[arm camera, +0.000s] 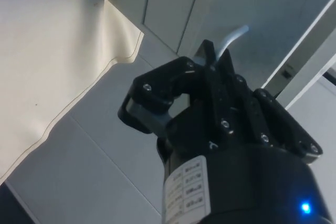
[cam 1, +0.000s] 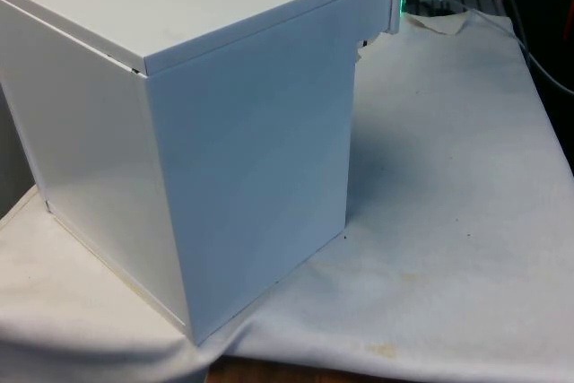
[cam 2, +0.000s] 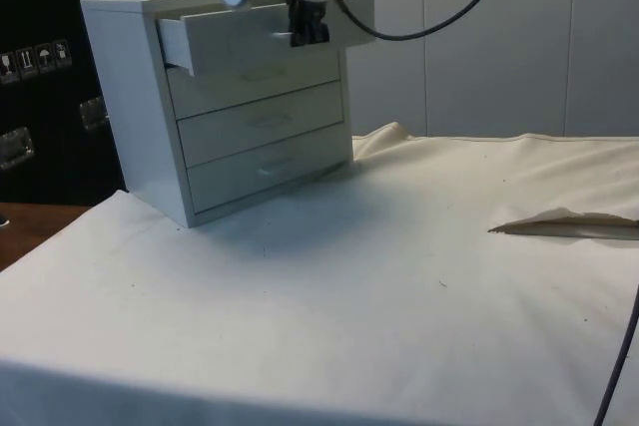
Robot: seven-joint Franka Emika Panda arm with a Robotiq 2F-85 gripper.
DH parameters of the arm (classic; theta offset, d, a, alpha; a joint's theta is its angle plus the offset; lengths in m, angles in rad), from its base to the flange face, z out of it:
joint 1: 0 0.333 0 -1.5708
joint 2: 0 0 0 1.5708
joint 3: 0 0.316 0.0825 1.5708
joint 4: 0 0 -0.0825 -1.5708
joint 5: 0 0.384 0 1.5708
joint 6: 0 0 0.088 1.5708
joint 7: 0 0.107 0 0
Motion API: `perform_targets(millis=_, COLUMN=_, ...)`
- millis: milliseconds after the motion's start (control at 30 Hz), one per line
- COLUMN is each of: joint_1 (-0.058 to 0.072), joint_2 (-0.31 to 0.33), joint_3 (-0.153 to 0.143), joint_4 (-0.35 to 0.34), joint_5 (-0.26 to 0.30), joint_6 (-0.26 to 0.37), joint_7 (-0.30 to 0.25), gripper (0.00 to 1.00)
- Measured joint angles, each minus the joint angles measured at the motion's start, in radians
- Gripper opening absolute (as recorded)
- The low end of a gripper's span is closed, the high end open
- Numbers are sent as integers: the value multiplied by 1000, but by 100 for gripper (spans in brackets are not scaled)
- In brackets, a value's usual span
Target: Open the drawer, then close it.
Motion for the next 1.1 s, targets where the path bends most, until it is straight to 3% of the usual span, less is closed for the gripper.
perform_targets(millis=1100, joint_1=0, joint_2=-142, joint_3=126, joint_4=-149, joint_5=0, joint_6=-97, joint_7=79, gripper=3)
